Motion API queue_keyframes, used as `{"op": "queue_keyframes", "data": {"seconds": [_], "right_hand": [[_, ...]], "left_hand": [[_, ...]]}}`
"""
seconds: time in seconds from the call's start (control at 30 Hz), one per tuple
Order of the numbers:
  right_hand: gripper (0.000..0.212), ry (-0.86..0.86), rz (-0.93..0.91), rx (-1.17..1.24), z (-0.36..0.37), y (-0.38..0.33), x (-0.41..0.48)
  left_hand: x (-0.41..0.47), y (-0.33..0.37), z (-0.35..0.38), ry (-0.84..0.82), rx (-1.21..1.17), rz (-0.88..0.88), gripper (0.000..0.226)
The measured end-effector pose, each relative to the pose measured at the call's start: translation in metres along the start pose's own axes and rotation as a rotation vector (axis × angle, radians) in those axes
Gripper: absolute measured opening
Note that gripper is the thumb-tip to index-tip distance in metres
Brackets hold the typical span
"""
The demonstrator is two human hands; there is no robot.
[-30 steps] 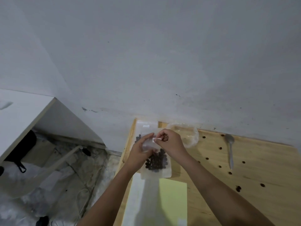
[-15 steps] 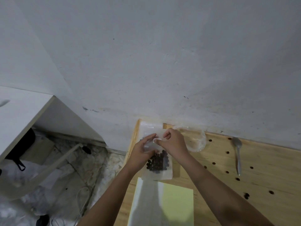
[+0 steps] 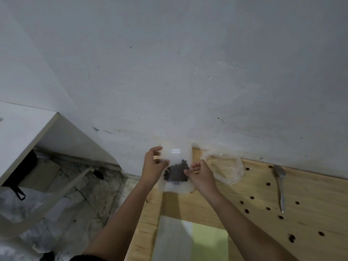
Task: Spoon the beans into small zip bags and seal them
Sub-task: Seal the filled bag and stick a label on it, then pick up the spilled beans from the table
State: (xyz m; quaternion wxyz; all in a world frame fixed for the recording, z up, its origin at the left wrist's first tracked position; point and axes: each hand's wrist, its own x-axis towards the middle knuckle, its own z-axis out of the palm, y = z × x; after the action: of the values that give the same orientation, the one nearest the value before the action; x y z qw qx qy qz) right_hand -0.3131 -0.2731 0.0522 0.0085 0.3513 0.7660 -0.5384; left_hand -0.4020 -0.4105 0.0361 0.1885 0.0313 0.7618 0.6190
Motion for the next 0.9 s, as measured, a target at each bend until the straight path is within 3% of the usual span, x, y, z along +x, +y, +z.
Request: {"op": "queue_keyframes", "data": {"seconds": [0.23, 0.43, 0.63, 0.73, 0.9], "right_hand": [[0.028, 0.055, -0.116, -0.149, 0.017, 0.014, 0.006], [0.041, -0.005, -0.219, -0.348, 0.02, 0.035, -0.001], [0.046, -0.041, -0.217, -0.34, 0.017, 0.042, -0.001], [0.048, -0.048, -0.241, -0.327, 0.016, 0.042, 0.0], [0.028, 0.034, -0.274, -0.186, 0.0, 0.05, -0.012]], "left_hand": [[0.009, -0.011, 0.01, -0.037, 0.047, -0.047, 0.045], [-0.001, -0.027, 0.009, -0.027, 0.283, 0.022, 0.047], [-0.005, -0.036, 0.012, -0.047, 0.225, -0.113, 0.055], [-0.004, -0.038, 0.015, -0.05, 0.261, -0.095, 0.057], [-0.022, -0.022, 0.027, 0.194, 0.388, 0.087, 0.045]]}}
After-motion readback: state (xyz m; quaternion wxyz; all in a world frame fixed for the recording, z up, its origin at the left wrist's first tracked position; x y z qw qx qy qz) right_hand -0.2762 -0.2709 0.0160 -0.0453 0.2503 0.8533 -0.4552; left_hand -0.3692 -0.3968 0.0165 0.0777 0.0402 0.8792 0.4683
